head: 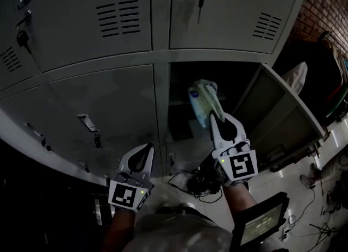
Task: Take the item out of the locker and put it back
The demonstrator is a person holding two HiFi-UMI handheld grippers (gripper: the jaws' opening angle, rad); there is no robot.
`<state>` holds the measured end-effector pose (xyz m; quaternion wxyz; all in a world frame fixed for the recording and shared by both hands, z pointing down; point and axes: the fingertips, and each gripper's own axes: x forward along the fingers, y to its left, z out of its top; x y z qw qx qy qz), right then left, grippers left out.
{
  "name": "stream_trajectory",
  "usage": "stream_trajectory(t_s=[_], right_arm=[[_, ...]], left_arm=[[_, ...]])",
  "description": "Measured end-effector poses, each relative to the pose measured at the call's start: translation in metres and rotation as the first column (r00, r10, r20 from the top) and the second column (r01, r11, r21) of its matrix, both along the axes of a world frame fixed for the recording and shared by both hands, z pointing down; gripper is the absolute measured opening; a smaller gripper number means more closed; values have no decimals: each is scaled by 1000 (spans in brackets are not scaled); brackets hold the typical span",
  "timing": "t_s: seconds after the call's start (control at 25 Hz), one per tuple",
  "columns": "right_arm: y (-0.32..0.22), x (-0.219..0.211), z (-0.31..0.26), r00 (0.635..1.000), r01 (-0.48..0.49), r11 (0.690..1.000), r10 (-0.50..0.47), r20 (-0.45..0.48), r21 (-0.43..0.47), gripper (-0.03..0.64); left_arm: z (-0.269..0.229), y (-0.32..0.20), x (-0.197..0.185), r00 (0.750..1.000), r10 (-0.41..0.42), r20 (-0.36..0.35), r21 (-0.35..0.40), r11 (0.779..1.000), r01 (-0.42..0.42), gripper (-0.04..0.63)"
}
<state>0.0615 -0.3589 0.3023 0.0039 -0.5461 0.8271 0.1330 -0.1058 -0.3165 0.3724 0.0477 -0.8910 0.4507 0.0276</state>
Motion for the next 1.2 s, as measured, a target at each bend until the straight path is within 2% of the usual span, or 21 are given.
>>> stream_trajectory(t_s=[0.2,0.36,0.68,0.92,1.2], right_arm=[[68,8,8,1000,22,1000,-22,14,2,6],[129,20,26,997,78,997,-77,21,-29,6],[231,49,40,989,148,987,-147,17,-70,6],[259,51,36,989,149,987,-147,28,-62,8],[261,40,33,988,151,987,-149,34,-58,8]], left_arm=[[4,51,13,1000,-24,-17,-2,1000,24,3],[17,111,32,997,-68,-35,-38,997,66,2],[27,212,68,993,-113,-29,-63,992,111,3],[10,233,65,993,-109,-52,-60,993,106,2],[-3,230,58,994,-101,-31,-26,995,100,2]])
